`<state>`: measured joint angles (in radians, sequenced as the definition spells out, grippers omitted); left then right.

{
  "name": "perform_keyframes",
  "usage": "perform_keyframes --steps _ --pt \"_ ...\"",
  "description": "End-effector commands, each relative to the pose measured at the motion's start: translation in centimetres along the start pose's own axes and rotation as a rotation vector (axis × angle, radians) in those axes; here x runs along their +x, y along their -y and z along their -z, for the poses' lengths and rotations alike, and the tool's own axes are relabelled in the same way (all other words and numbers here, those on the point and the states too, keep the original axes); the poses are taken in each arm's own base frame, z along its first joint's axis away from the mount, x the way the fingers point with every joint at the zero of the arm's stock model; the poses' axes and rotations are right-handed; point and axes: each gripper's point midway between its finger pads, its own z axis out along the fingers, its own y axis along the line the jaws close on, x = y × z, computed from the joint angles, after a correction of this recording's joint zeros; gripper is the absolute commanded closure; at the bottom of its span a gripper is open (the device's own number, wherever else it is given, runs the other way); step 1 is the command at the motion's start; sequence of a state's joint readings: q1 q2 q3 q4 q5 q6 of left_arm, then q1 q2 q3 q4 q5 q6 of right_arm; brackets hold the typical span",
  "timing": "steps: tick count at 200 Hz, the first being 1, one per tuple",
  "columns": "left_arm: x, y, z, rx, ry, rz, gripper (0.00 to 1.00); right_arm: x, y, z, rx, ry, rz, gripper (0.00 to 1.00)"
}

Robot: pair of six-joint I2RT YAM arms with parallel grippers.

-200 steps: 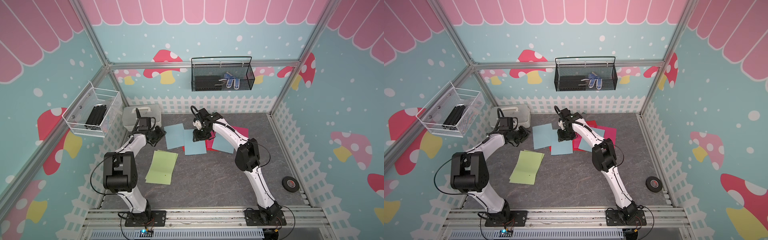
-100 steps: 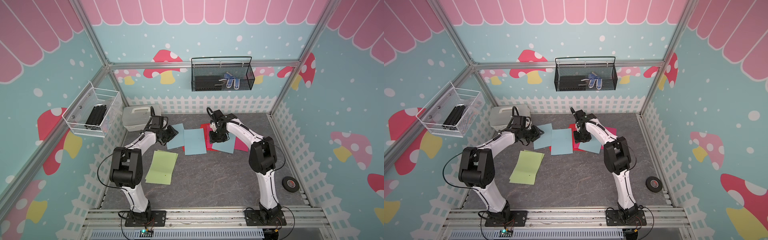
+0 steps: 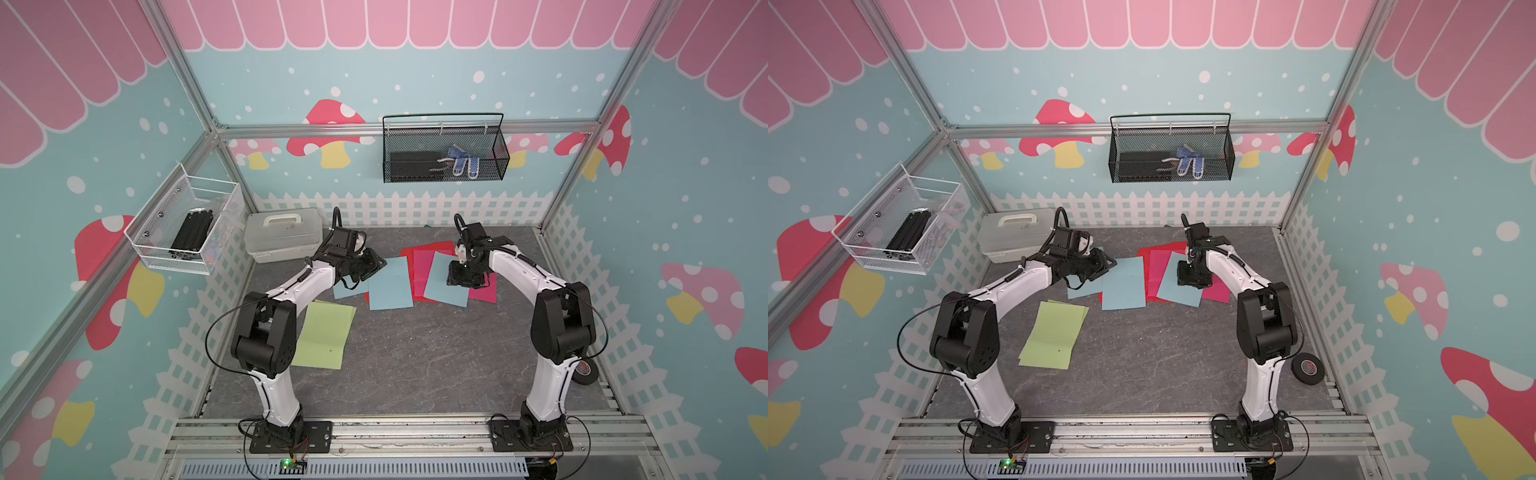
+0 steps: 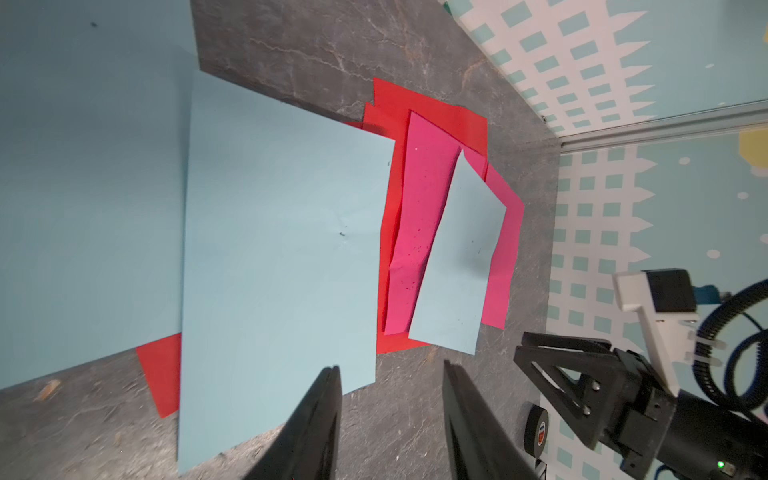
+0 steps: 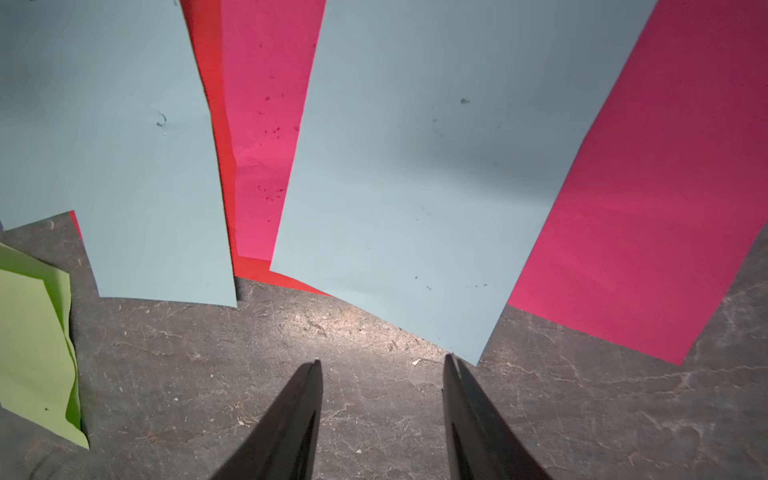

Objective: Sort the scattered colored papers by color
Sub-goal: Pick up the colored paper from the center of the board.

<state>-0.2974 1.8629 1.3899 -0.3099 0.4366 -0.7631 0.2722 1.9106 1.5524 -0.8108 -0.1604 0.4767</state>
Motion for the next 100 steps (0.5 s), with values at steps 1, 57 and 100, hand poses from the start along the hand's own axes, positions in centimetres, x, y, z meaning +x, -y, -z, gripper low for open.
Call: perform_keyframes --steps 1,57,100 --pt "0.1 1.9 -2.4 0.075 -0.048 -0.018 0.57 -1.3 1.0 1.8 -0.059 0.081 -0.107 0.52" --pt "1.1 7.0 -8.0 0.194 -0.148 -0.093 0.58 -1.3 1.9 1.3 -0.141 0.088 -0.189 0.54" --pt "4.1 8.5 -11.3 0.144 -0.211 -0.157 0.58 -1.0 3.4 0.9 -0.080 0.067 -0.196 0.52"
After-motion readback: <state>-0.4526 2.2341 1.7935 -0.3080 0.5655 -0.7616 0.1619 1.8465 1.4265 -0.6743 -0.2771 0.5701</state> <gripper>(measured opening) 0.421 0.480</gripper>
